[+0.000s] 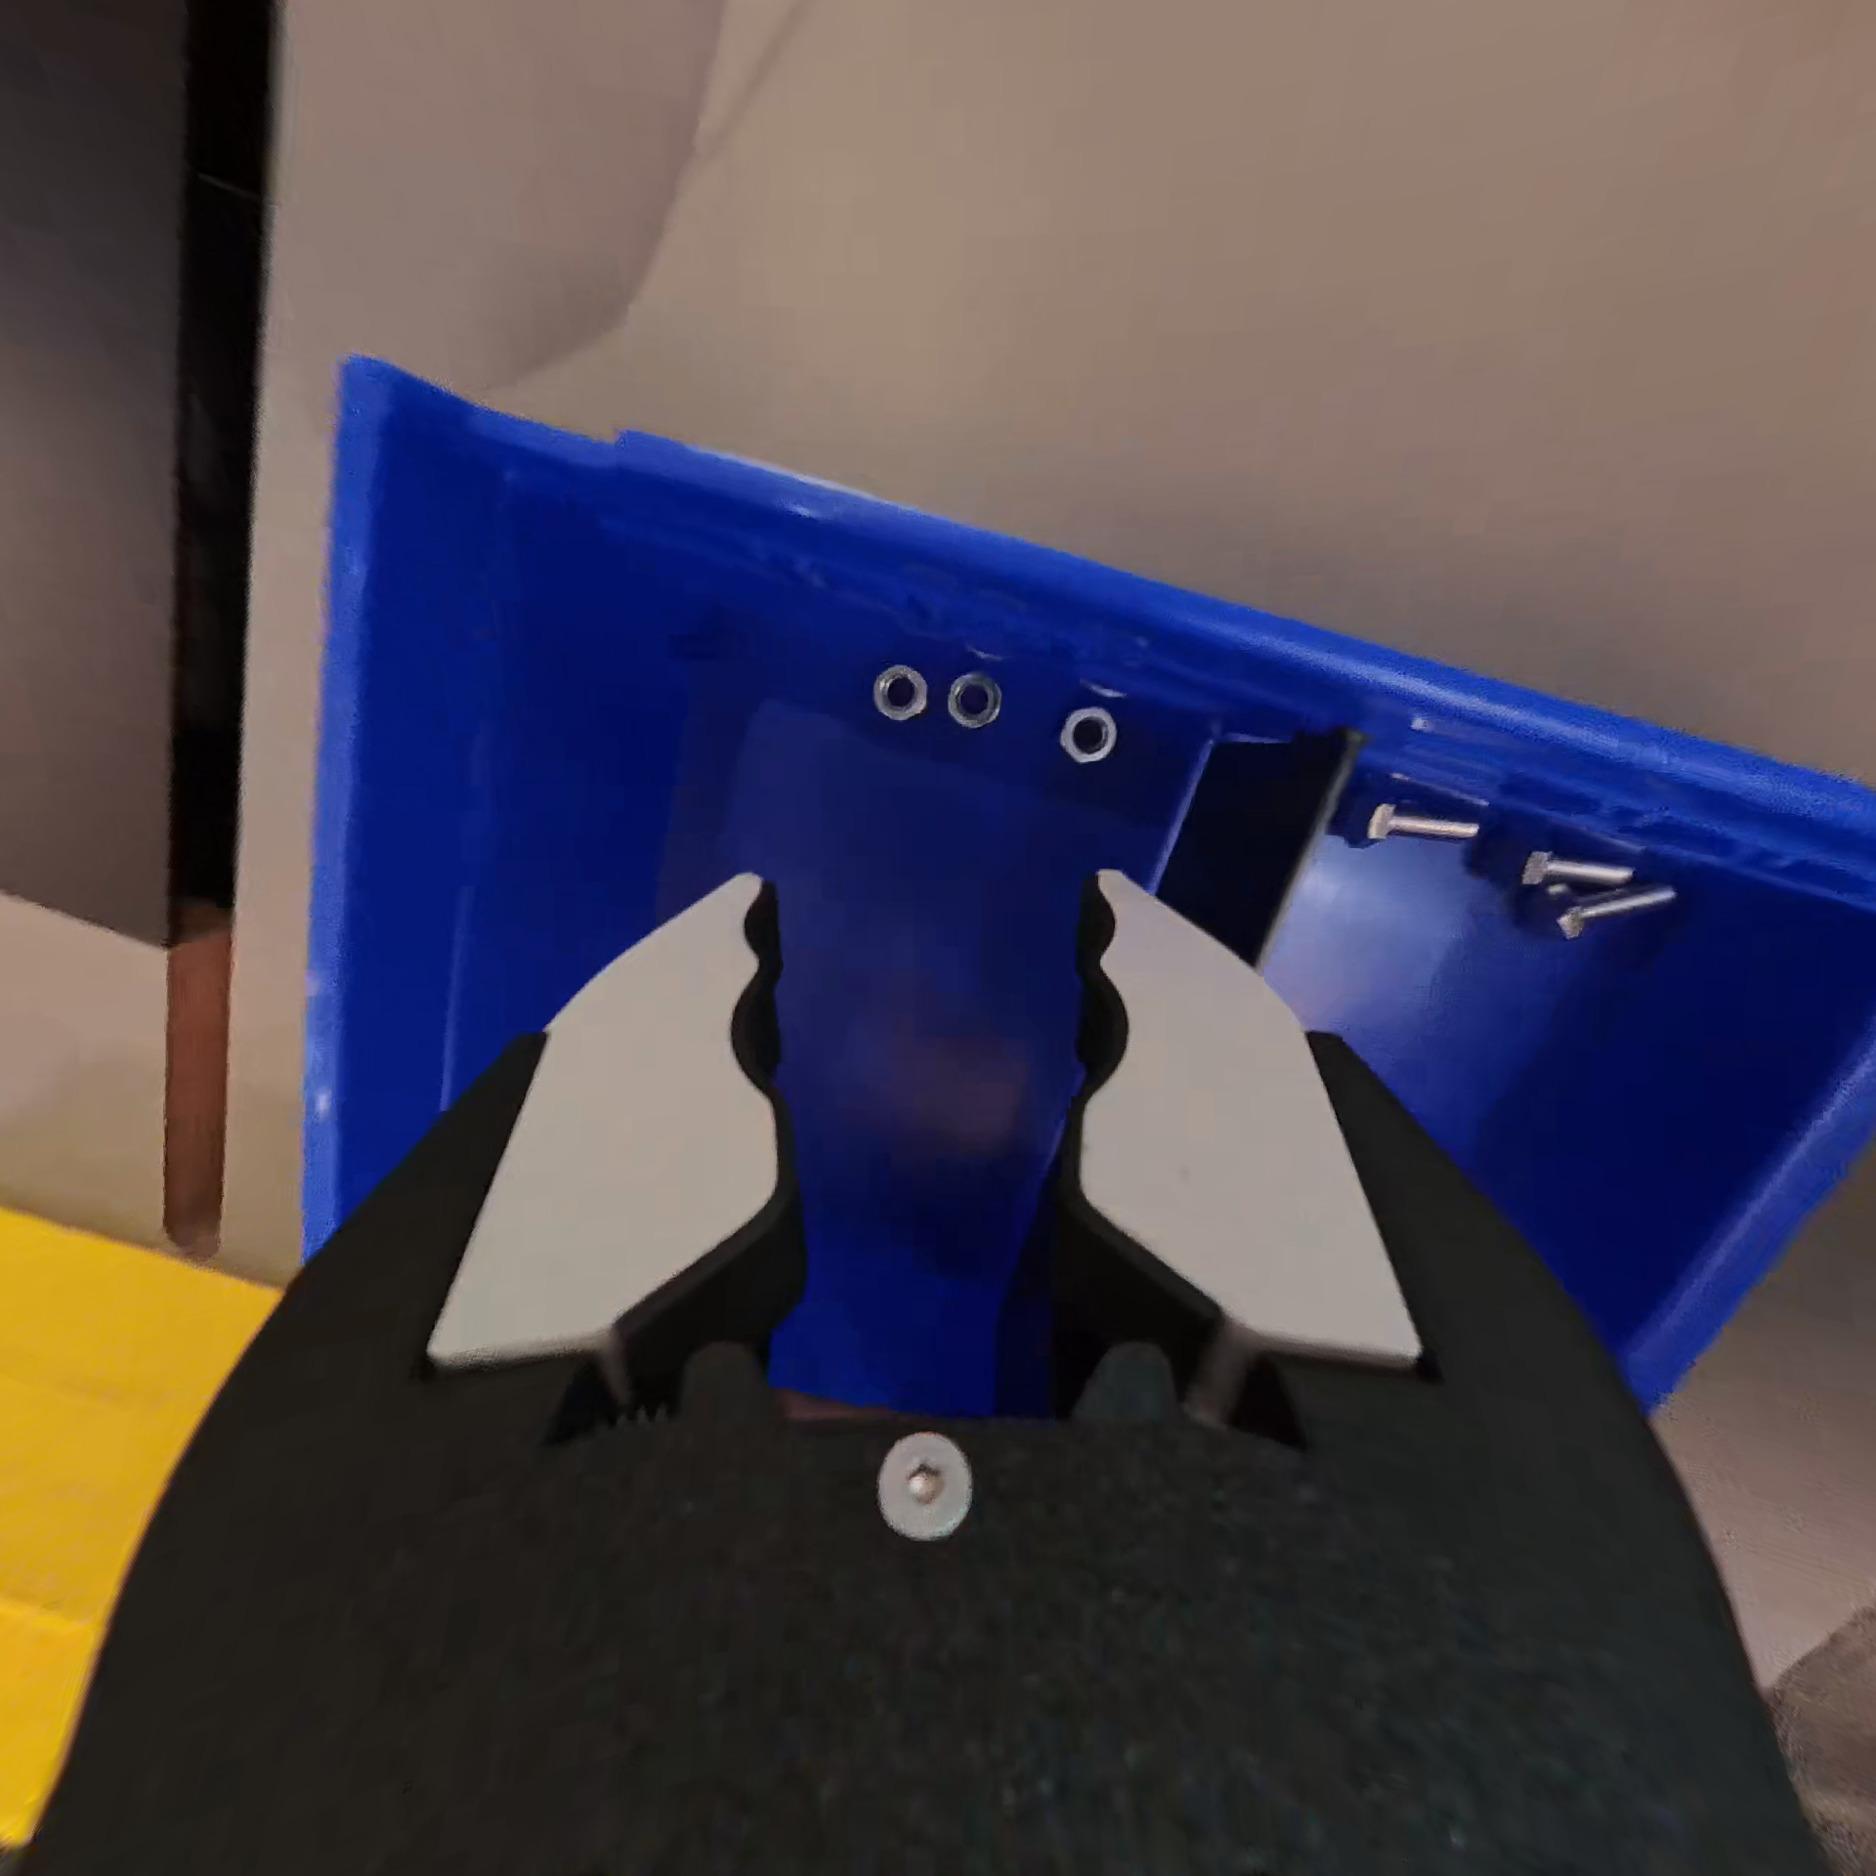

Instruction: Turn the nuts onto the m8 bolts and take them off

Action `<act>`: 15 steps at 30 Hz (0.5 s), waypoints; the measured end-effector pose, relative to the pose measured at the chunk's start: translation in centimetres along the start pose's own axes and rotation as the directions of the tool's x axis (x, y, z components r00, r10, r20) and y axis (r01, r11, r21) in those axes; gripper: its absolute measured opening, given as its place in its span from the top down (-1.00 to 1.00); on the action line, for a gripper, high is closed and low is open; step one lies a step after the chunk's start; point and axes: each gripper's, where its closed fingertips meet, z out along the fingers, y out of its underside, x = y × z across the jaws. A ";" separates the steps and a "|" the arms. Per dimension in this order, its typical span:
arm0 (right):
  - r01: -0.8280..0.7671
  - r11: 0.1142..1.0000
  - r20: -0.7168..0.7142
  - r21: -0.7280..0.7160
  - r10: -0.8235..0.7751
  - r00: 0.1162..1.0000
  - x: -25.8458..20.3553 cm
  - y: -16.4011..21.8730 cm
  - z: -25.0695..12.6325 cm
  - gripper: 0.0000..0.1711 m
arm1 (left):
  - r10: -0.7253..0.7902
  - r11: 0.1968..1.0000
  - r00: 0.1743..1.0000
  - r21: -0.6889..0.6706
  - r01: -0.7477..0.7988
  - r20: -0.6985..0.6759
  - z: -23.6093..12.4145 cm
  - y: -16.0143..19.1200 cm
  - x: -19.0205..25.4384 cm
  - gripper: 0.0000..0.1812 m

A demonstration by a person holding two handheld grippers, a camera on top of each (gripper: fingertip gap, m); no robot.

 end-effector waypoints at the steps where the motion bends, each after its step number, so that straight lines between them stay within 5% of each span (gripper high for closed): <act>1: 0.002 1.000 0.001 -0.002 -0.002 1.000 0.1 -0.1 0.2 0.06 | 0.026 1.000 1.000 -0.014 -0.026 -0.014 0.9 0.1 0.0 0.36; 15: 0.023 0.999 0.034 -0.032 -0.022 0.999 -1.0 -0.5 2.1 0.11 | 0.083 0.996 0.990 0.052 -0.078 -0.111 6.2 -1.5 -0.5 0.53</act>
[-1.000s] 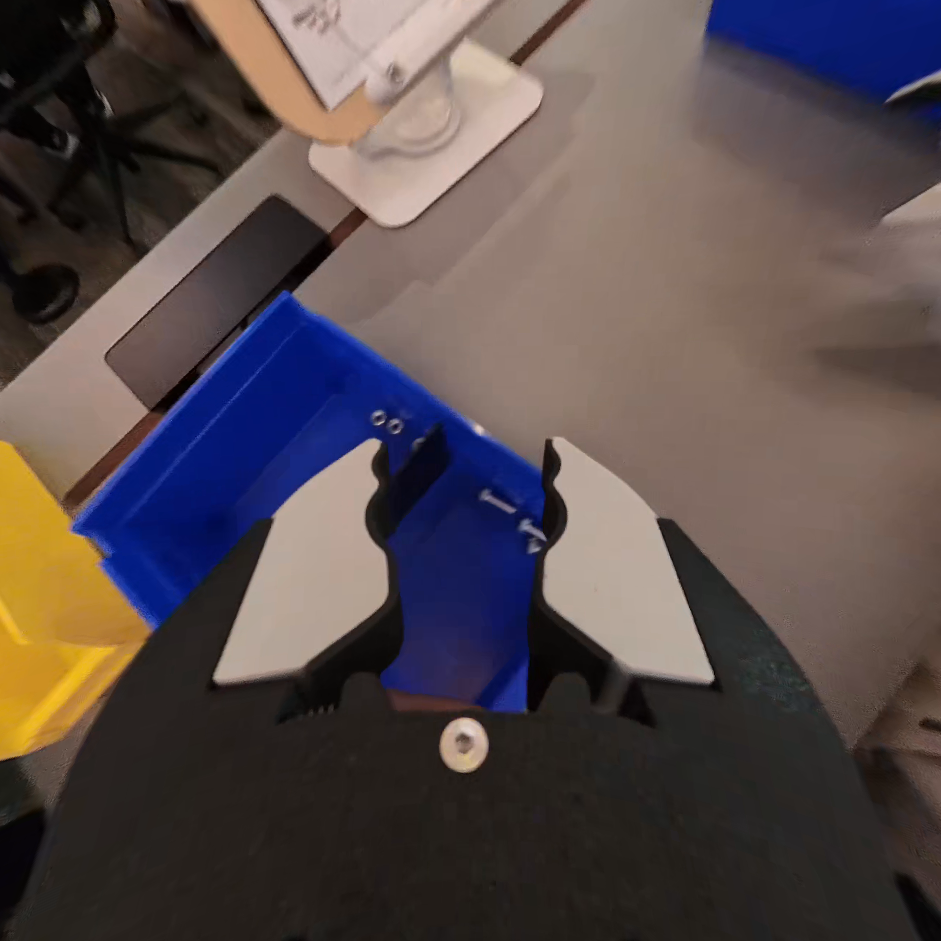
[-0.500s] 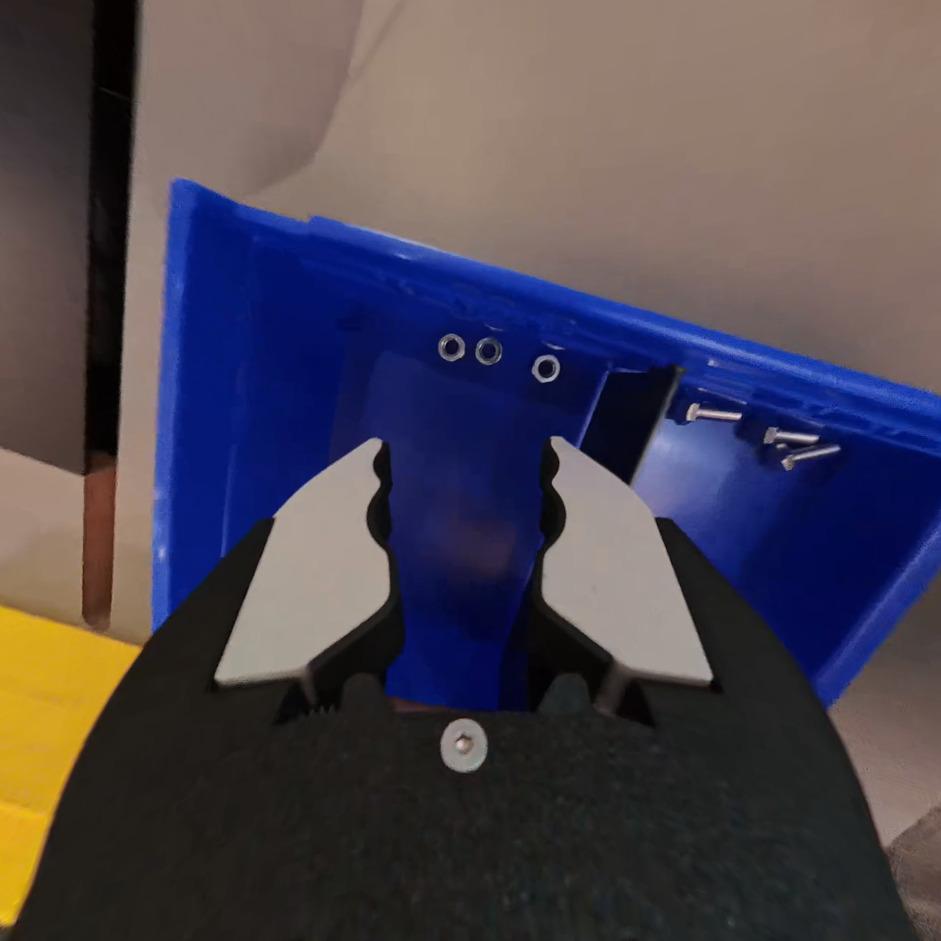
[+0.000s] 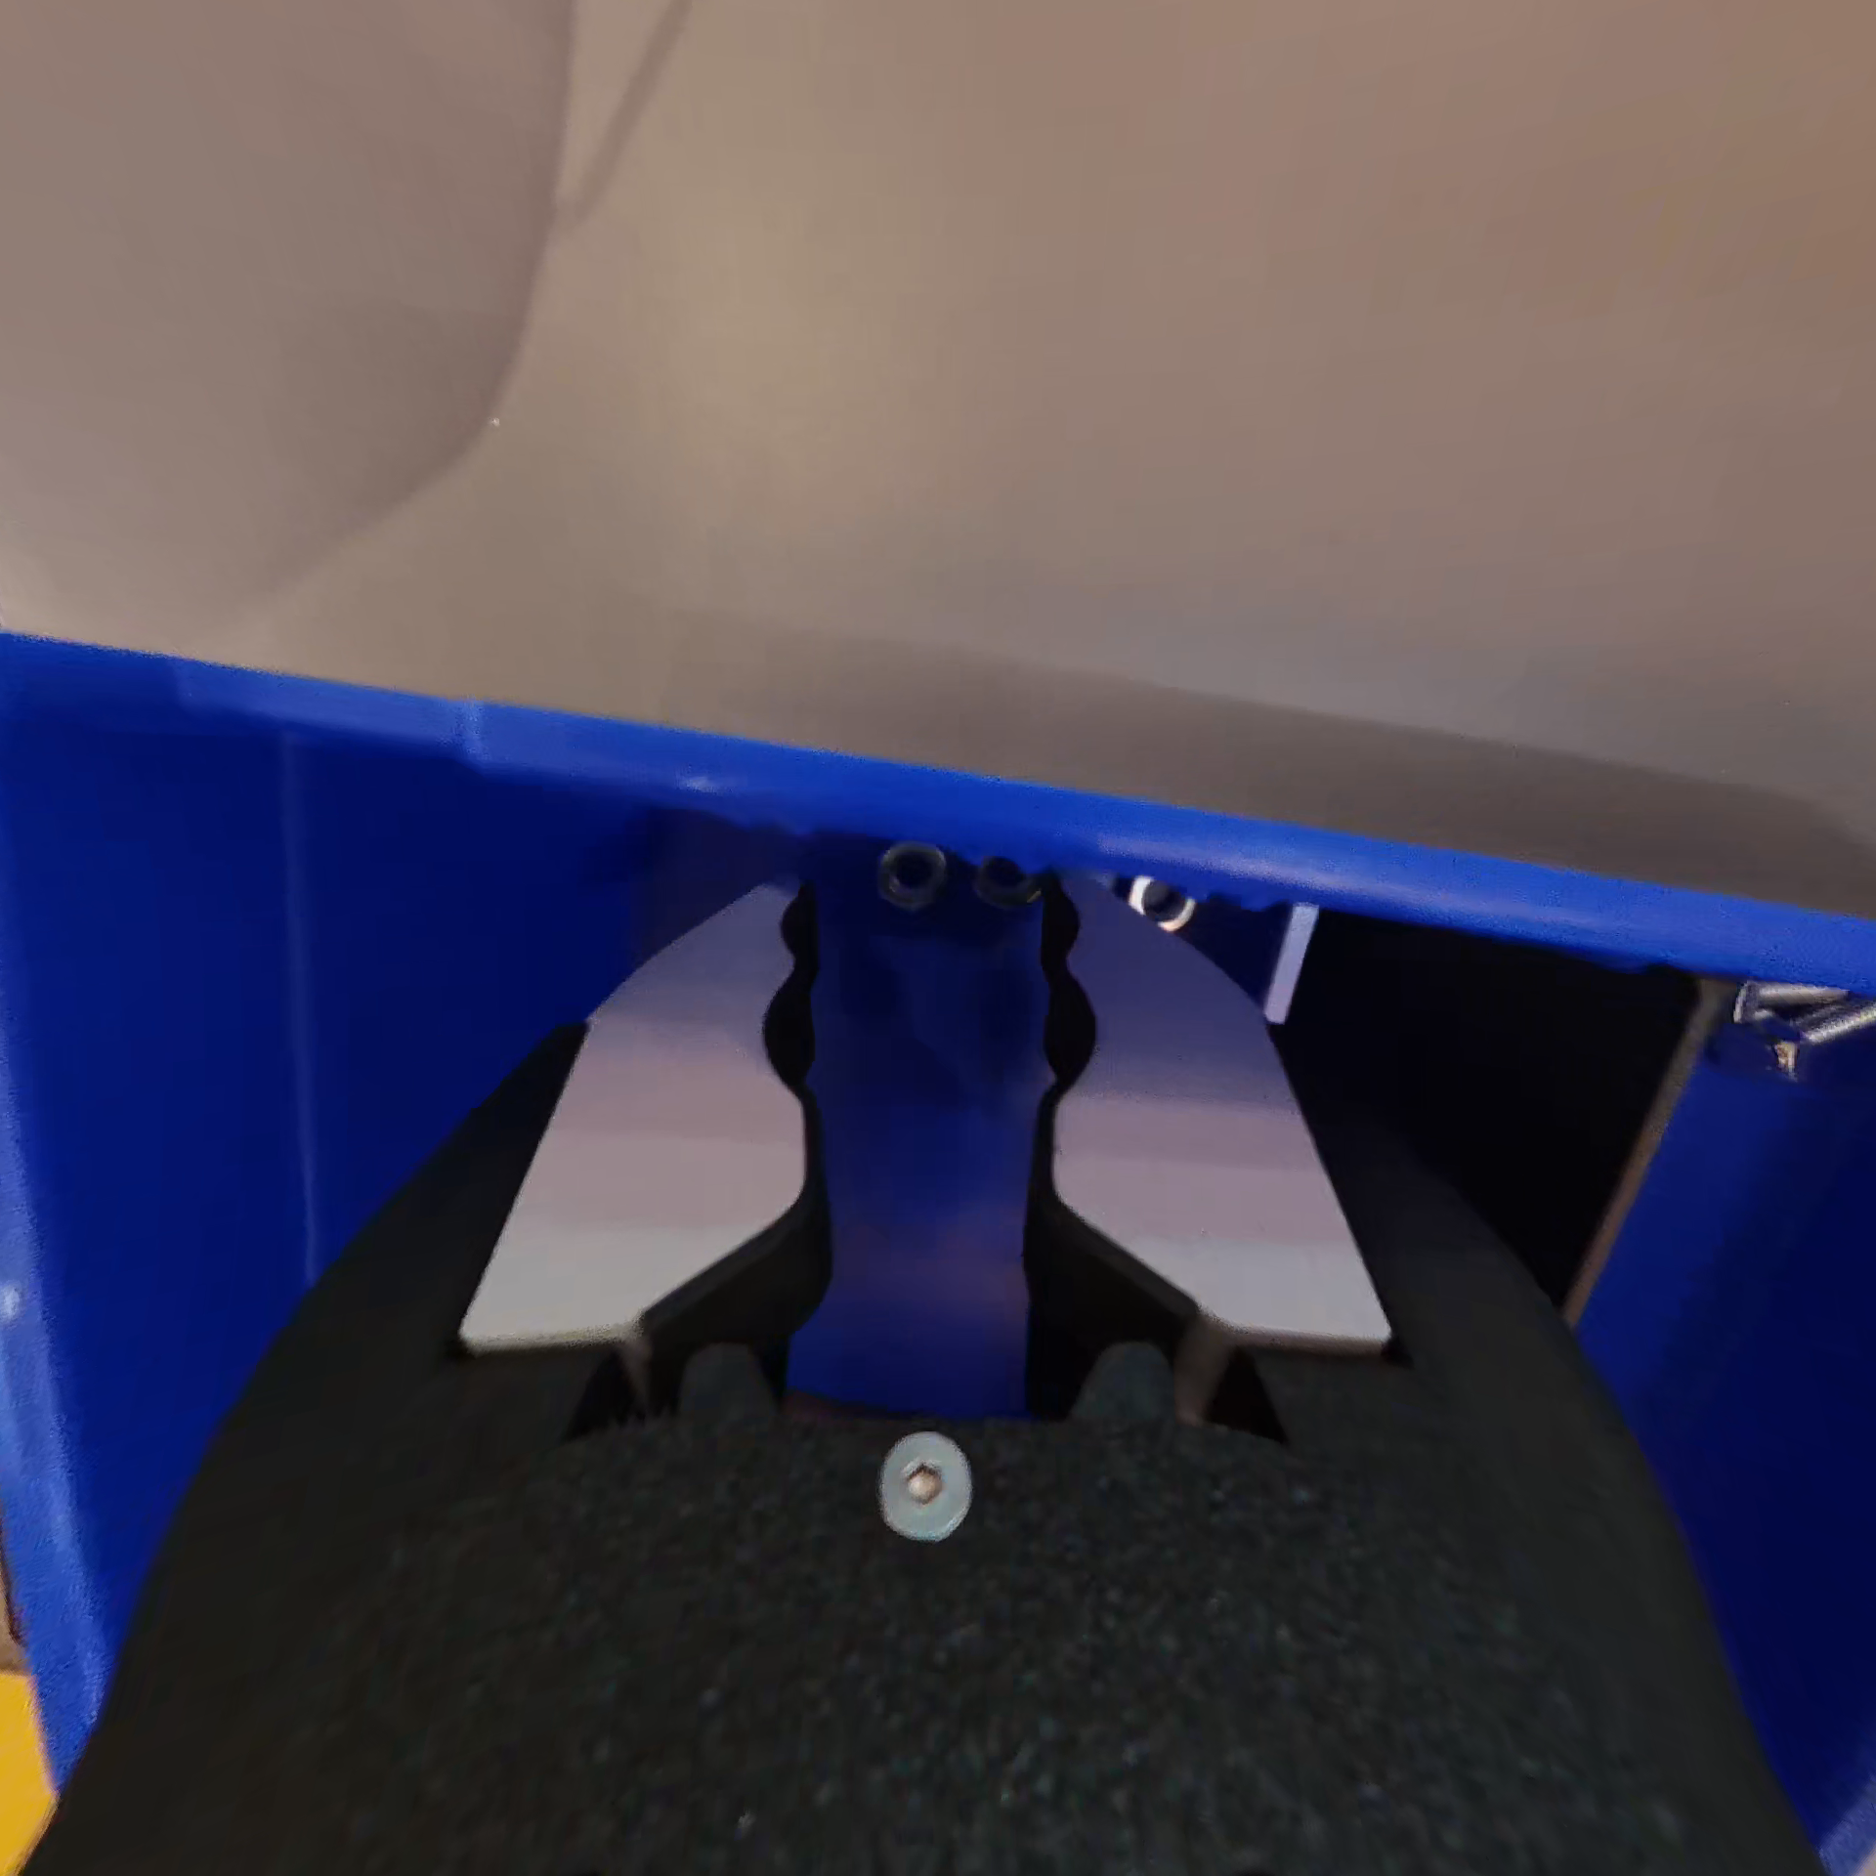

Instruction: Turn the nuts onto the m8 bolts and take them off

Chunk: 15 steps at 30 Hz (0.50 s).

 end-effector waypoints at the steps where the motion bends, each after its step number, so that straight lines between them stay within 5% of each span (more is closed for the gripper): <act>1: 0.002 1.000 0.002 -0.003 -0.002 1.000 -0.1 0.0 0.0 0.11 | -0.002 1.000 1.000 -0.004 0.002 -0.004 0.3 0.1 -0.1 0.55; 15: 0.016 1.000 0.005 0.008 -0.016 1.000 -0.3 -0.6 -0.9 0.18 | -0.054 0.997 0.996 0.057 0.058 -0.068 0.5 0.0 0.3 0.73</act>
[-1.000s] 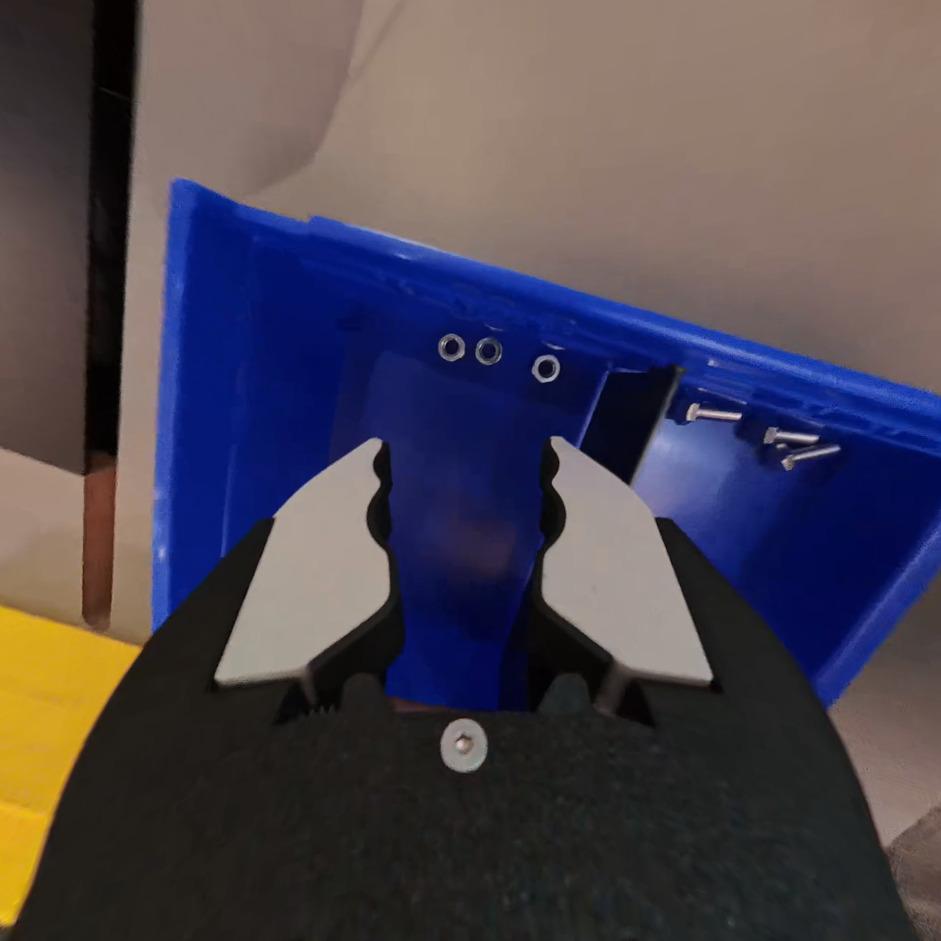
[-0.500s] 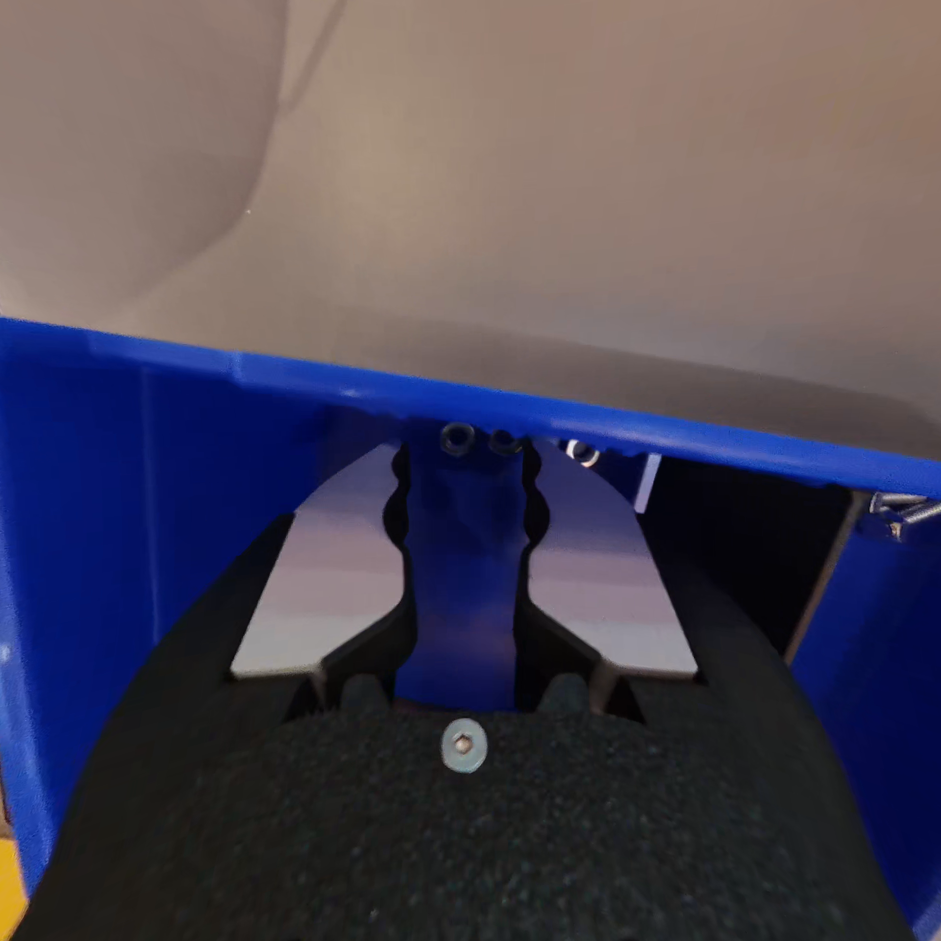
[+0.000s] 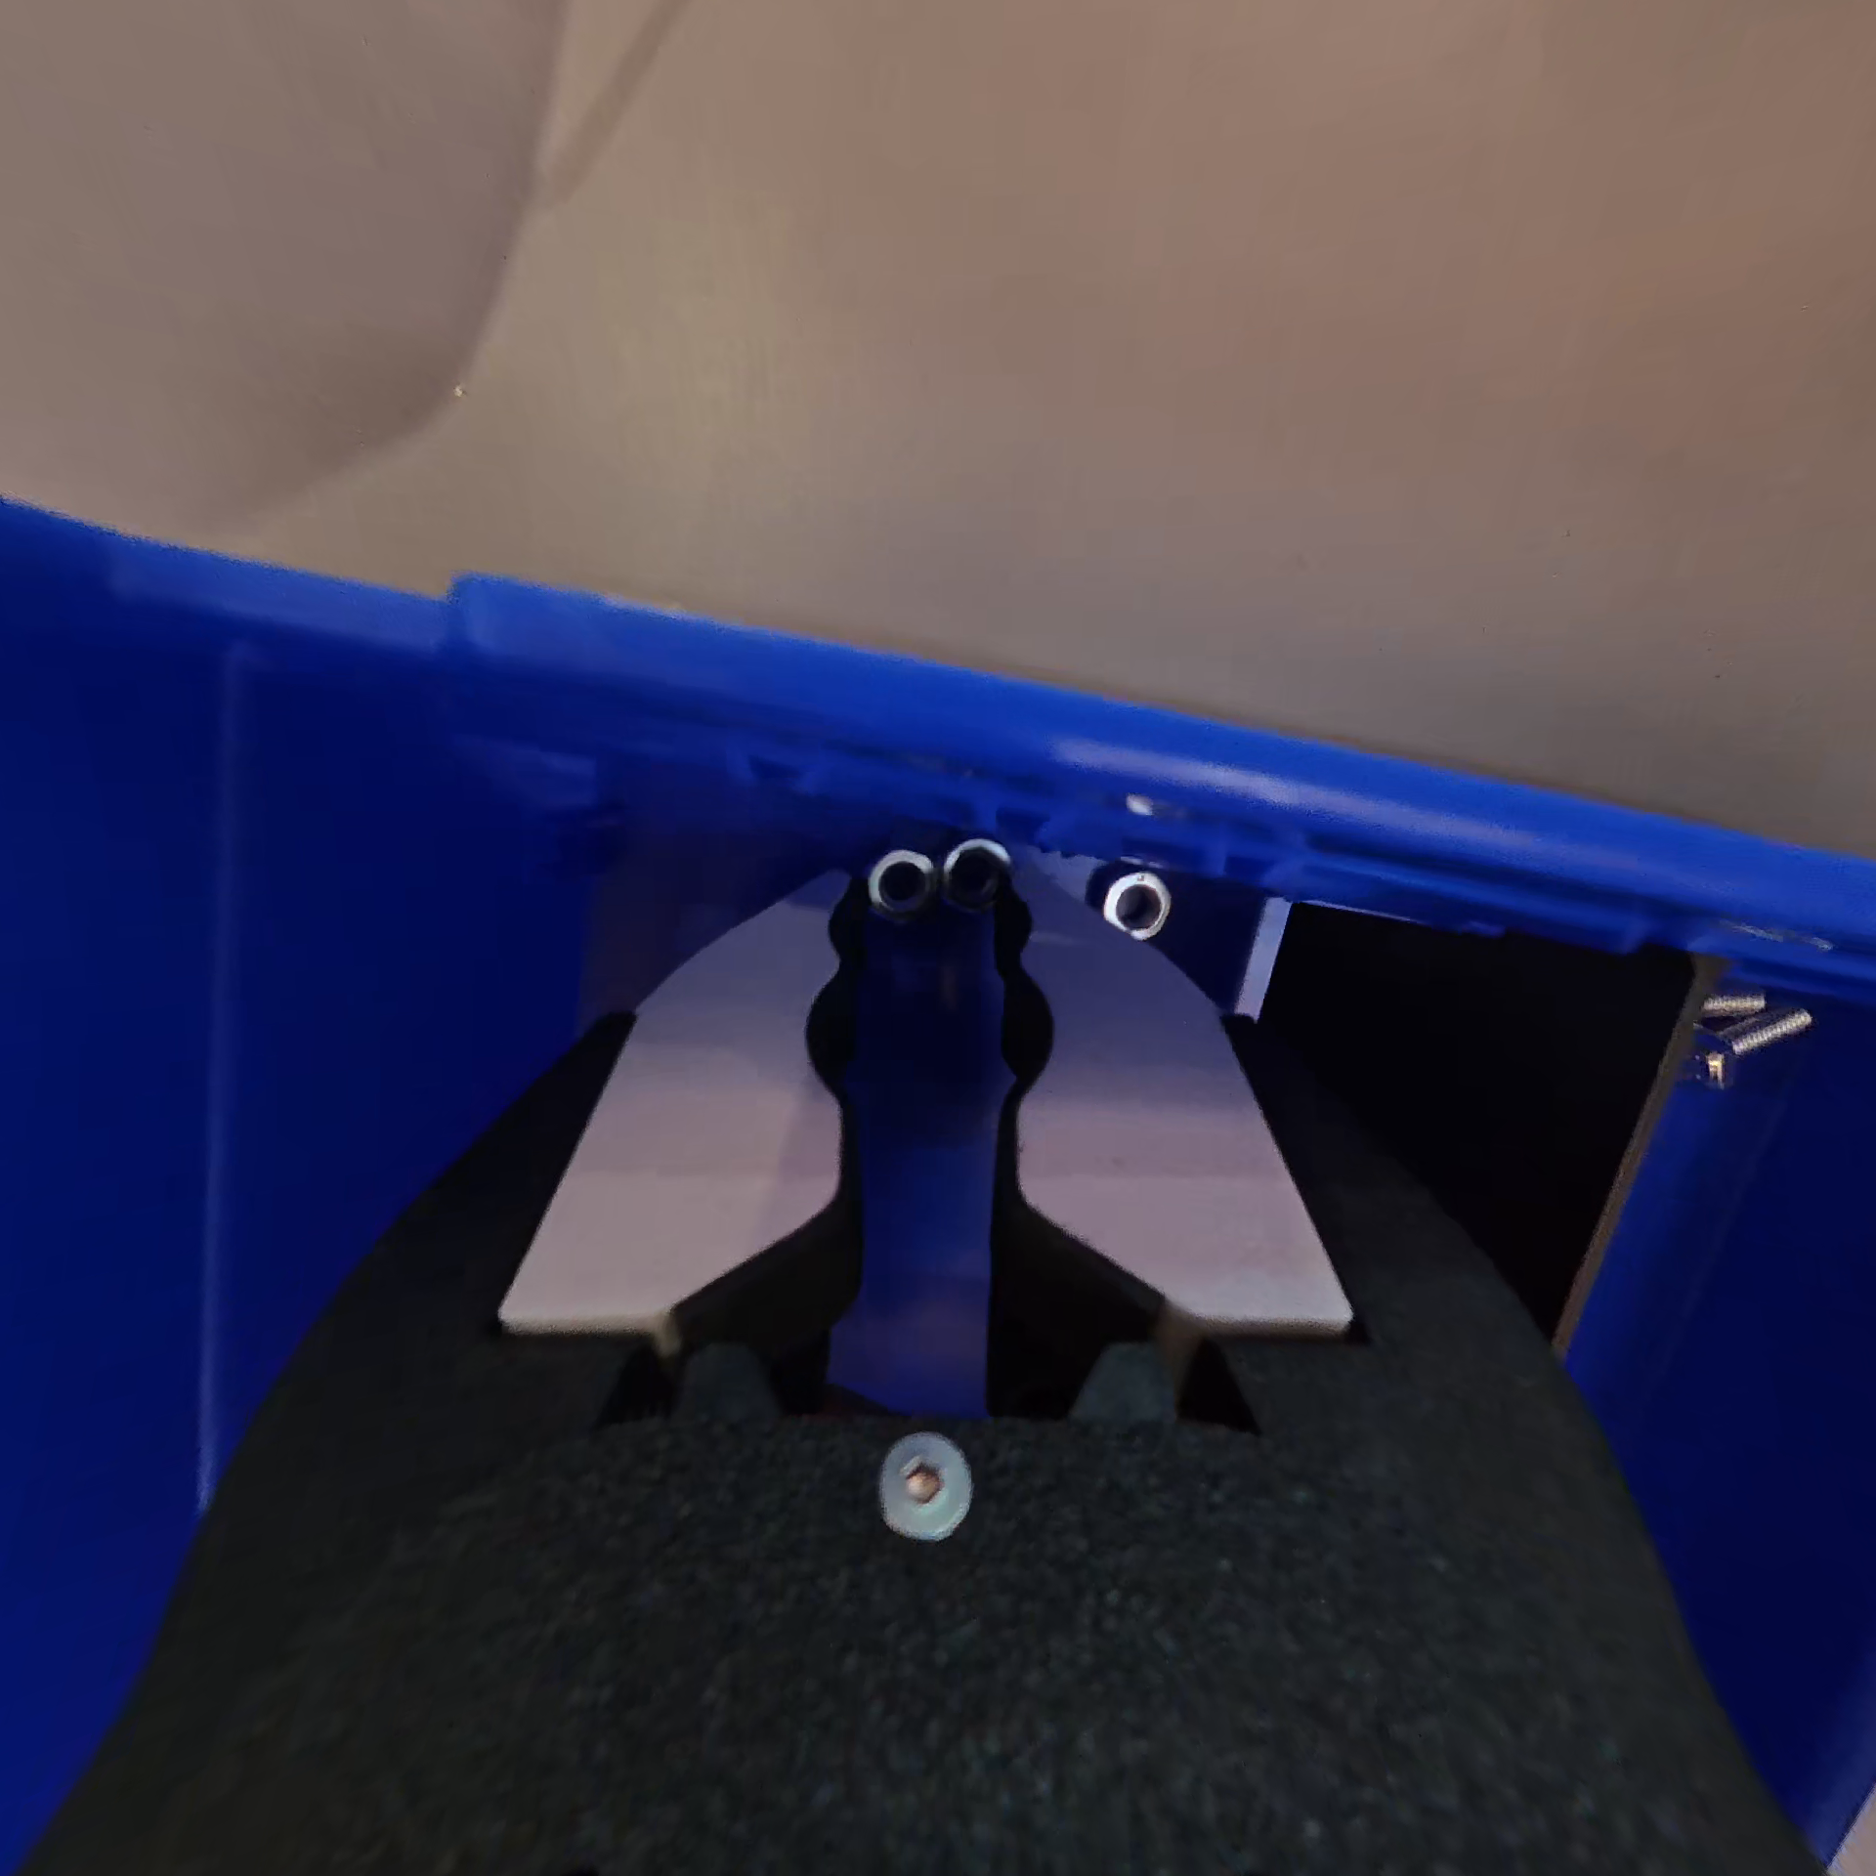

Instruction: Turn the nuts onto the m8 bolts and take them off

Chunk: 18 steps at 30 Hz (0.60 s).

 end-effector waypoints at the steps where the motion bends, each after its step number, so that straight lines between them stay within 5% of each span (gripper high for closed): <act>1: 0.000 1.000 0.003 0.001 0.000 1.000 0.0 0.0 0.0 0.18 | 0.000 1.000 1.000 -0.005 0.000 0.019 -0.1 0.2 -0.1 0.86; 12: 0.003 1.000 0.017 0.003 -0.003 1.000 0.0 -0.2 -0.1 0.22 | 0.019 1.000 1.000 -0.025 -0.018 0.022 0.0 0.7 0.3 0.95; 18: 0.003 1.000 0.018 -0.004 -0.003 1.000 0.1 0.0 -0.3 0.23 | 0.012 1.000 1.000 -0.001 -0.012 0.028 -1.5 0.6 0.5 0.77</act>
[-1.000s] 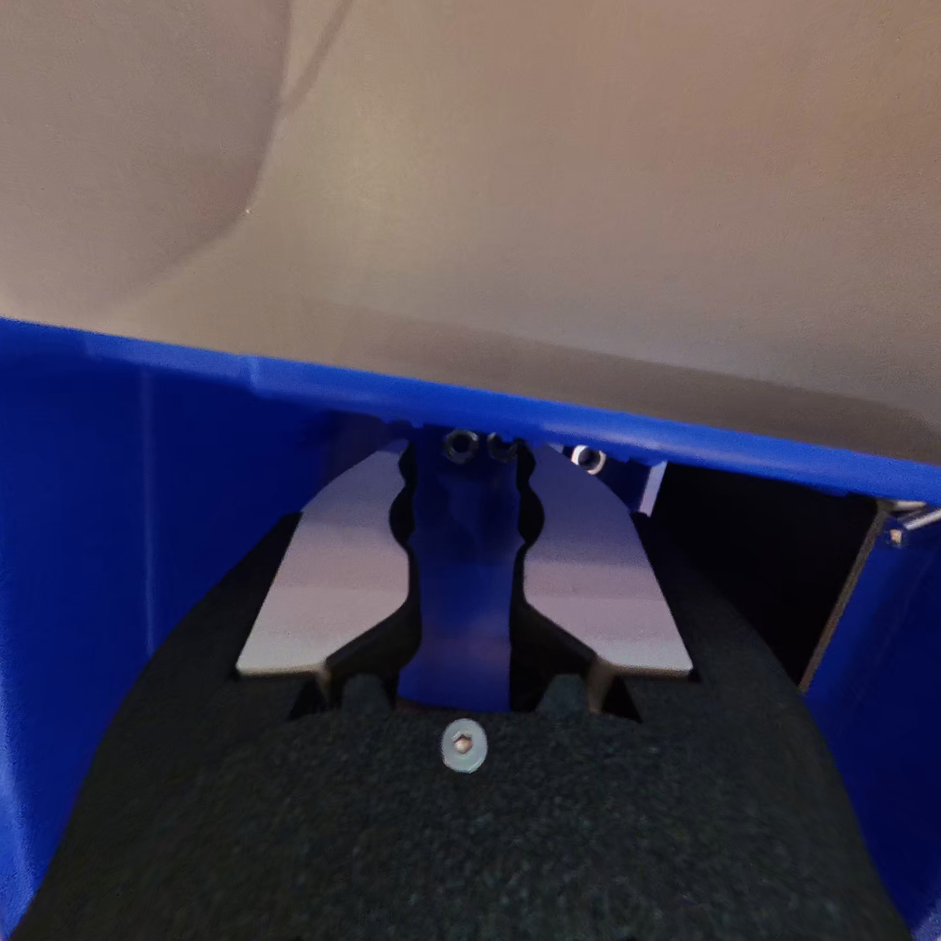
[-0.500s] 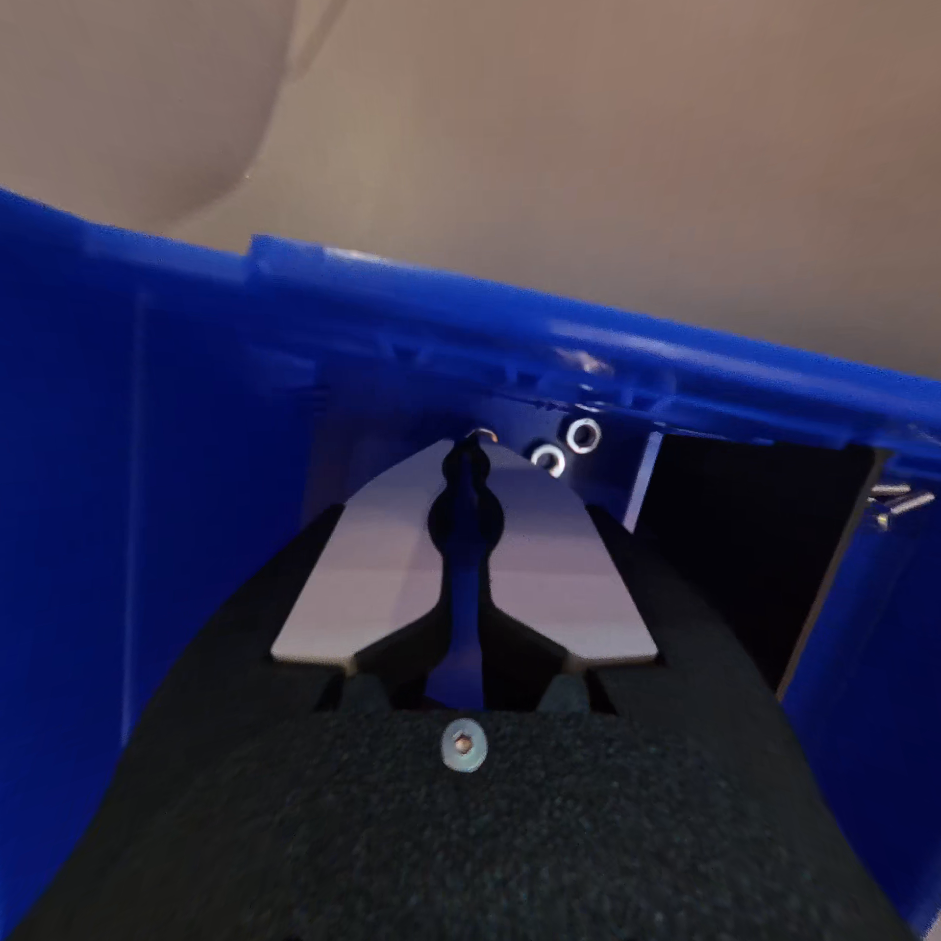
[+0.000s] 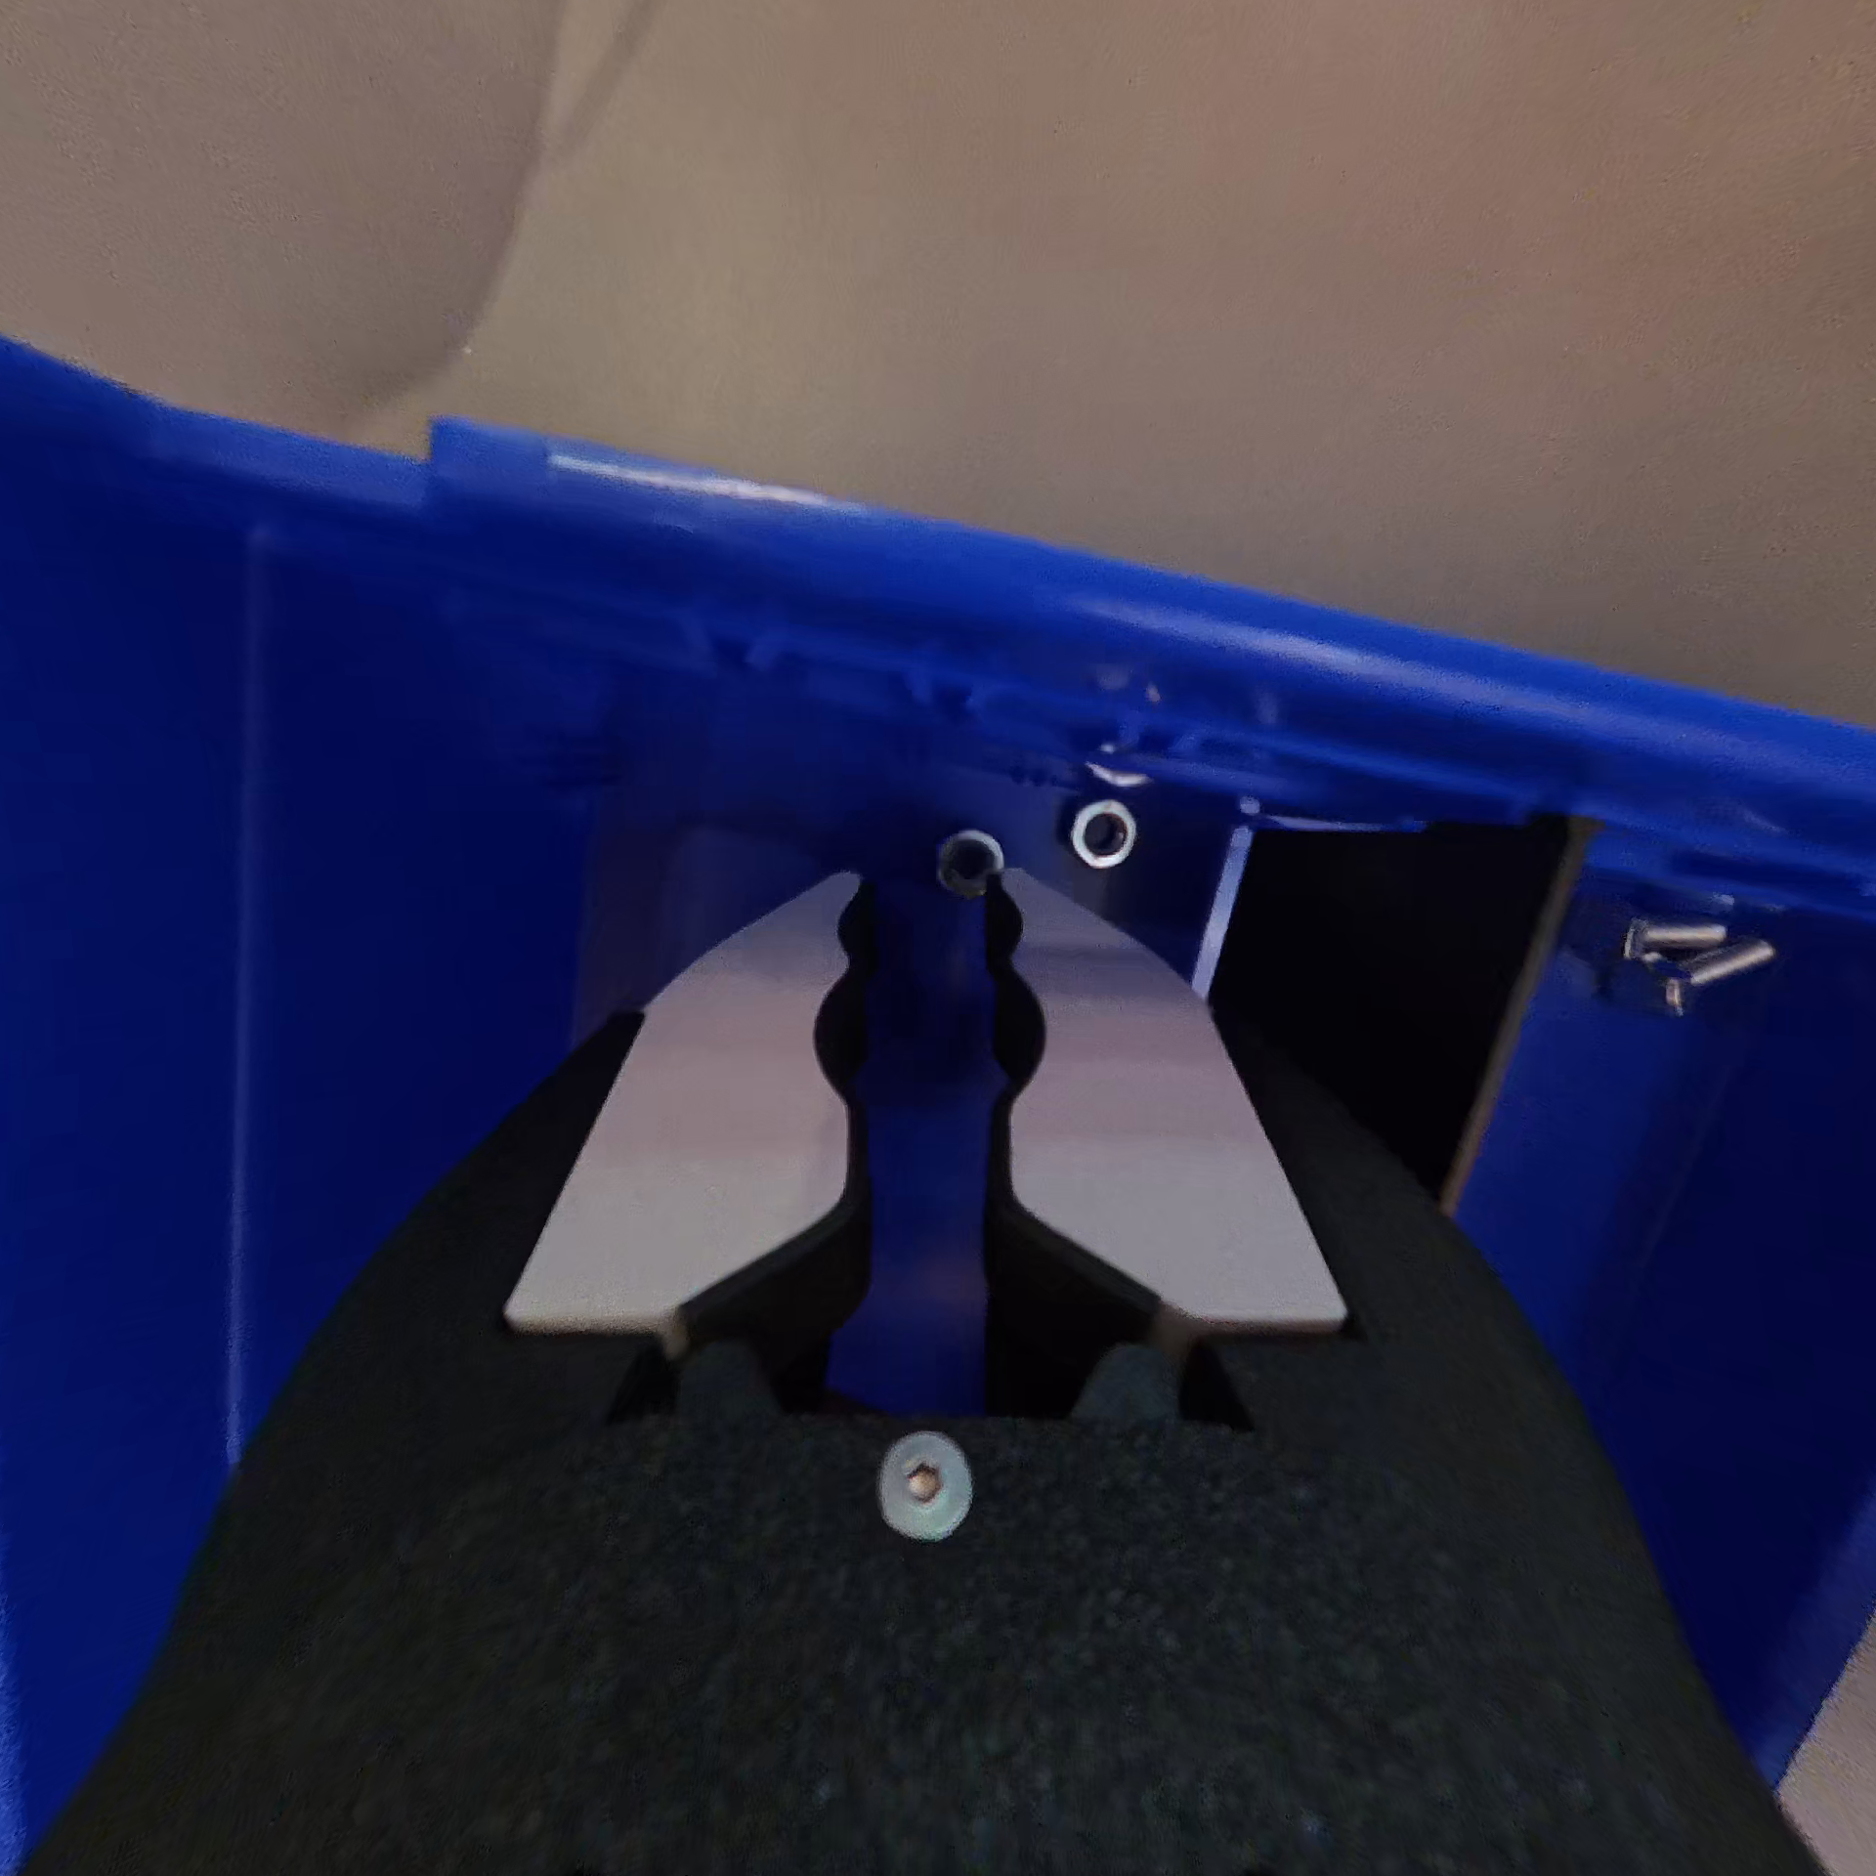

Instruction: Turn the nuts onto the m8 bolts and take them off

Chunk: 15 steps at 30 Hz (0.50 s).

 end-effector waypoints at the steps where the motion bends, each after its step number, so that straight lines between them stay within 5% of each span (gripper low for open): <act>1: 0.000 1.000 -0.002 0.002 0.000 1.000 0.1 0.0 0.0 0.23 | 0.002 1.000 1.000 0.012 -0.002 0.009 -0.4 0.0 0.1 0.74; 6: -0.005 1.000 0.002 0.006 0.005 1.000 0.1 0.0 0.1 0.24 | 0.050 0.999 0.996 0.014 -0.051 0.077 -1.3 0.1 0.4 0.66; 15: 0.007 1.000 -0.001 0.002 -0.007 1.000 -0.2 -0.1 -0.2 0.25 | 0.071 0.995 0.997 -0.068 -0.072 -0.010 1.5 0.4 0.8 0.68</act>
